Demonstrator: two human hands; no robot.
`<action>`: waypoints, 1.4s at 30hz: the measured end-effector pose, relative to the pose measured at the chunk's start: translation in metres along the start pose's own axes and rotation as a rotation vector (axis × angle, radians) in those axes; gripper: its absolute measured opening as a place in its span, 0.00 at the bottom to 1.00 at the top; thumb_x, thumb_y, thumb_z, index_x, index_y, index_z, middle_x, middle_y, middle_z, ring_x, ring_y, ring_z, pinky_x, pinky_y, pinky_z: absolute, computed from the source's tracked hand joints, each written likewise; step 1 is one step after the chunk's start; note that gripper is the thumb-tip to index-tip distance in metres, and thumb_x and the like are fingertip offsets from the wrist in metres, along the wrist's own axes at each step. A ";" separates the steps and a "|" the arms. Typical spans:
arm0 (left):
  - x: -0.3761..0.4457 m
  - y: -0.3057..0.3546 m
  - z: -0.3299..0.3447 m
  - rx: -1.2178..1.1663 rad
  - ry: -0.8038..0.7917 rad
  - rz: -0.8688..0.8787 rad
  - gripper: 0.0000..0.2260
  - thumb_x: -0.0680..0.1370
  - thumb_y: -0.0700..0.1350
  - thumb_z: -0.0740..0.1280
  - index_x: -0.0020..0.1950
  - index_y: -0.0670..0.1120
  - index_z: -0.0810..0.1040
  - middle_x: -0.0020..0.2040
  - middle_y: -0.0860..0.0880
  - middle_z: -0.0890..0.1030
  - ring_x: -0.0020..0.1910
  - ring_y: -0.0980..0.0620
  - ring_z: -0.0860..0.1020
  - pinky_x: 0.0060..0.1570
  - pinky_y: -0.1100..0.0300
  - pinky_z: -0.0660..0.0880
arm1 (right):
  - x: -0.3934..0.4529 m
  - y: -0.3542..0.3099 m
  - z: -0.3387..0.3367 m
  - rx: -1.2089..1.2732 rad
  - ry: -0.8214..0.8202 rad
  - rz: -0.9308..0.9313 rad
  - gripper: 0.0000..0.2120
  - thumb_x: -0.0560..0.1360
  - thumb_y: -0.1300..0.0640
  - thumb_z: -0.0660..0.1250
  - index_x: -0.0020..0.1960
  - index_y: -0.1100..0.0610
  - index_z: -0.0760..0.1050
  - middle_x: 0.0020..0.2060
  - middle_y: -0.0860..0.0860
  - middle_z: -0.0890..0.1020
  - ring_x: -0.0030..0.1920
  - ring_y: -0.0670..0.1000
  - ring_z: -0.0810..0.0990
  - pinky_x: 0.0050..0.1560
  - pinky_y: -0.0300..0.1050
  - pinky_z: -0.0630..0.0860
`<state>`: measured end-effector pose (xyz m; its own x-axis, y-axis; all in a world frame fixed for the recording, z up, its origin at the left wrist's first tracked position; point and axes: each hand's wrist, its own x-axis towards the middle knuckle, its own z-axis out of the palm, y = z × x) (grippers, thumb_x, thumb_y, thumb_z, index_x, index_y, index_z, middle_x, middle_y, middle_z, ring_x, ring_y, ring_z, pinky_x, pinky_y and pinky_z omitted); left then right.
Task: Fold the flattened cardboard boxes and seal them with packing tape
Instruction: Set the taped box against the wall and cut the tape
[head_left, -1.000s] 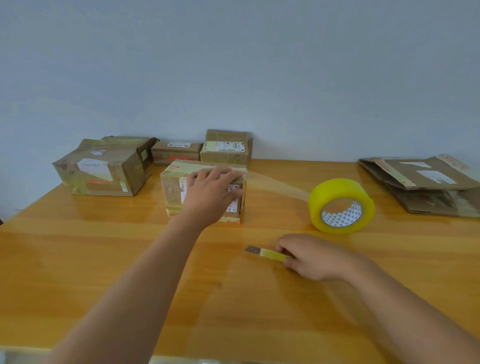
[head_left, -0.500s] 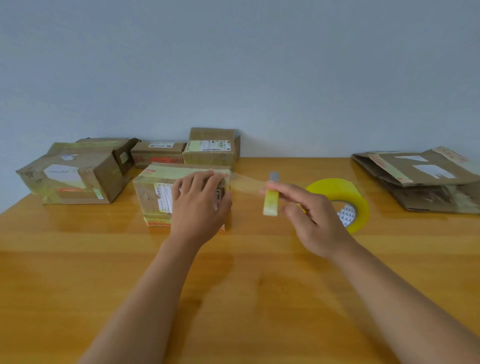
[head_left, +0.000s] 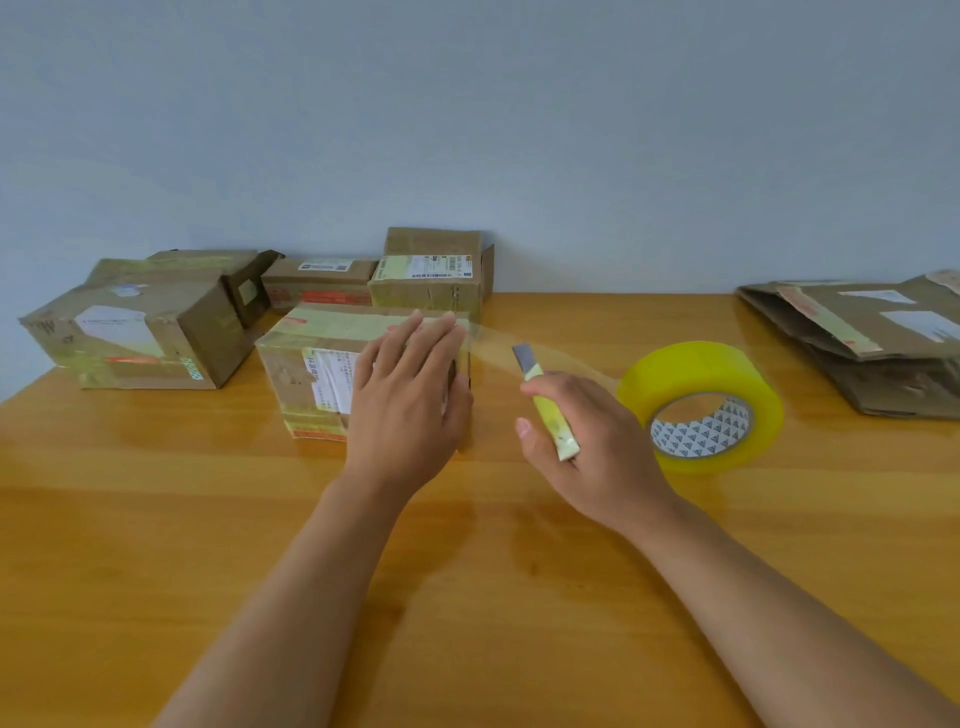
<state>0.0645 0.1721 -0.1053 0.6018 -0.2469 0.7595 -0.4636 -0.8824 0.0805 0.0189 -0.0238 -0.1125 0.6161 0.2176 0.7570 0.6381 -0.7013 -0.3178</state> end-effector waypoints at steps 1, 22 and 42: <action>0.000 0.001 0.001 -0.001 0.013 0.016 0.17 0.80 0.47 0.62 0.69 0.47 0.76 0.68 0.48 0.76 0.71 0.45 0.69 0.69 0.49 0.62 | -0.001 0.000 -0.001 0.016 -0.009 0.017 0.14 0.77 0.50 0.64 0.59 0.57 0.75 0.53 0.53 0.81 0.54 0.52 0.79 0.51 0.45 0.76; 0.000 0.002 0.008 0.026 0.120 0.032 0.09 0.81 0.47 0.65 0.55 0.49 0.84 0.61 0.45 0.81 0.61 0.40 0.76 0.61 0.42 0.68 | -0.002 -0.007 -0.003 0.091 -0.248 0.247 0.22 0.76 0.40 0.57 0.62 0.51 0.76 0.62 0.47 0.78 0.73 0.45 0.62 0.71 0.72 0.56; 0.001 0.000 0.007 -0.016 0.080 0.052 0.10 0.80 0.46 0.65 0.54 0.49 0.85 0.63 0.45 0.80 0.63 0.40 0.75 0.60 0.41 0.68 | 0.005 -0.015 -0.011 0.058 -0.649 0.277 0.17 0.72 0.44 0.53 0.53 0.38 0.78 0.75 0.56 0.66 0.74 0.33 0.39 0.73 0.61 0.28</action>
<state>0.0699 0.1694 -0.1091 0.5232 -0.2586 0.8121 -0.5033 -0.8627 0.0496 0.0076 -0.0200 -0.0976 0.8987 0.4099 0.1561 0.4304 -0.7558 -0.4935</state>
